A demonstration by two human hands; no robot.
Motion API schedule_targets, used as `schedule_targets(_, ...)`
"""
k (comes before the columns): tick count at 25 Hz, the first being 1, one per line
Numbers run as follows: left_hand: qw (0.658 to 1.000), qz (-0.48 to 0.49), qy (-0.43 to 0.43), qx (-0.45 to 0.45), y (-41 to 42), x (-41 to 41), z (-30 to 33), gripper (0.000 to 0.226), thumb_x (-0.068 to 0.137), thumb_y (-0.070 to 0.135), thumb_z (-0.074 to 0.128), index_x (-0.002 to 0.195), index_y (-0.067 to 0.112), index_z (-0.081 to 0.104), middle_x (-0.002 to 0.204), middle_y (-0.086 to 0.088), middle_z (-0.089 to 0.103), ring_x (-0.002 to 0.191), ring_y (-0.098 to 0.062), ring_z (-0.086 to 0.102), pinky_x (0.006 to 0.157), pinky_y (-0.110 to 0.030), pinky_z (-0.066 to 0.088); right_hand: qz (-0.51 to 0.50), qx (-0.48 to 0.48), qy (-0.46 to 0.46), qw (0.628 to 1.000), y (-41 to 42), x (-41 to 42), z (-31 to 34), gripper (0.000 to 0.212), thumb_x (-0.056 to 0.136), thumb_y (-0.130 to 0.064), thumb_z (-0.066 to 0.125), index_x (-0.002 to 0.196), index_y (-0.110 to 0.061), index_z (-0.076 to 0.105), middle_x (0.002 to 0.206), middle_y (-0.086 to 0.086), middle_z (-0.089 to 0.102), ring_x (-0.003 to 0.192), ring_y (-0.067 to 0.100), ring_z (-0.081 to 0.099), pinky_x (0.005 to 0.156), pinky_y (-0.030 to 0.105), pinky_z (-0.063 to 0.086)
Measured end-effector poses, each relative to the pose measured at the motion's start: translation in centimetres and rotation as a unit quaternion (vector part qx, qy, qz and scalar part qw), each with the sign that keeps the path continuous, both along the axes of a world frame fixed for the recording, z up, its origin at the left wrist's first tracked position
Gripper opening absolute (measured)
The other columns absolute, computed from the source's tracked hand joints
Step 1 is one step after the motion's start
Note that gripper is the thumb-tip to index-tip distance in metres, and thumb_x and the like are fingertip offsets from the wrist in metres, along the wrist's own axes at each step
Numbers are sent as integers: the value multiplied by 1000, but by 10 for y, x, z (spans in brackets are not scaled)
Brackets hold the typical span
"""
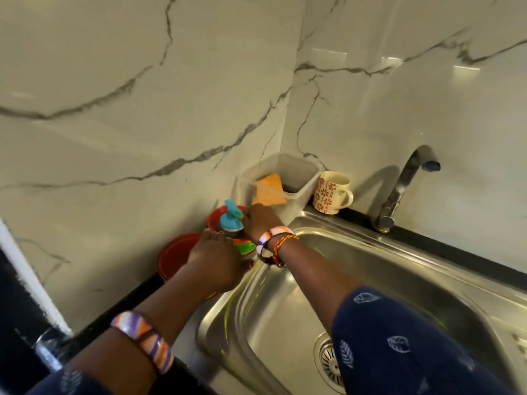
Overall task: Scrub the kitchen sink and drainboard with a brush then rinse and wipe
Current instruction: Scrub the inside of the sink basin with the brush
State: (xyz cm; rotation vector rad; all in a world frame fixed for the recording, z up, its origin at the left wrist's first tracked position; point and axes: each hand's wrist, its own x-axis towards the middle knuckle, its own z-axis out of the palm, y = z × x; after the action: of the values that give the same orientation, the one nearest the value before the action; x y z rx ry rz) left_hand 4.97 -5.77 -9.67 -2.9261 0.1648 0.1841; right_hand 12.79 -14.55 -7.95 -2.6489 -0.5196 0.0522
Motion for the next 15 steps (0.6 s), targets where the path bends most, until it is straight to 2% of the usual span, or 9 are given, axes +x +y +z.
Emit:
schedule_targets(3,1000,2,5,-4,0,1,-3,61,99,47,20,143,8,32,147,-21,32,139,-31,26,115,-39,13,63,-47,0,997,1,-6,2,31,96,-16,43,114,3,61,118,21,61,112,32,55,76,30,35)
schedule_targets(4,1000,3,8,-7,0,2,-2,60,99,47,20,143,8,33,148,-21,31,139,-32,24,116,-39,12,53,-65,-6,996,-2,-2,2,31,96,-18,44,112,2,61,116,20,62,110,32,57,72,29,34)
schedule_targets(6,1000,5,11,-14,1,3,0,59,99,46,21,139,6,38,146,-20,35,138,-31,26,115,-38,13,4,-97,-14,995,-7,7,1,30,96,-21,43,113,-3,59,118,18,61,109,33,57,77,30,39)
schedule_targets(8,1000,-2,6,-6,0,1,0,58,99,46,21,137,6,40,144,-19,37,136,-30,30,114,-37,16,7,-85,-14,996,-2,1,3,32,97,-19,41,120,-3,56,125,18,58,114,33,54,86,30,42)
schedule_targets(10,1000,-5,-3,-4,-1,2,-3,60,99,48,20,142,9,34,147,-17,34,137,-29,28,114,-37,15,51,-53,11,997,4,-9,5,34,98,-16,40,124,1,54,130,18,55,120,31,50,90,27,34)
schedule_targets(12,1000,3,4,8,-2,2,-5,61,98,48,19,145,11,30,149,-18,30,140,-30,23,116,-39,13,64,-47,16,997,0,-13,6,33,99,-14,39,122,3,55,129,20,55,119,30,51,87,27,35)
schedule_targets(15,1000,11,7,25,-4,0,-2,60,99,46,20,142,6,34,148,-20,31,139,-31,24,115,-39,13,-5,-63,23,998,-12,9,-4,29,96,-16,45,114,2,58,121,21,59,113,34,55,78,28,39)
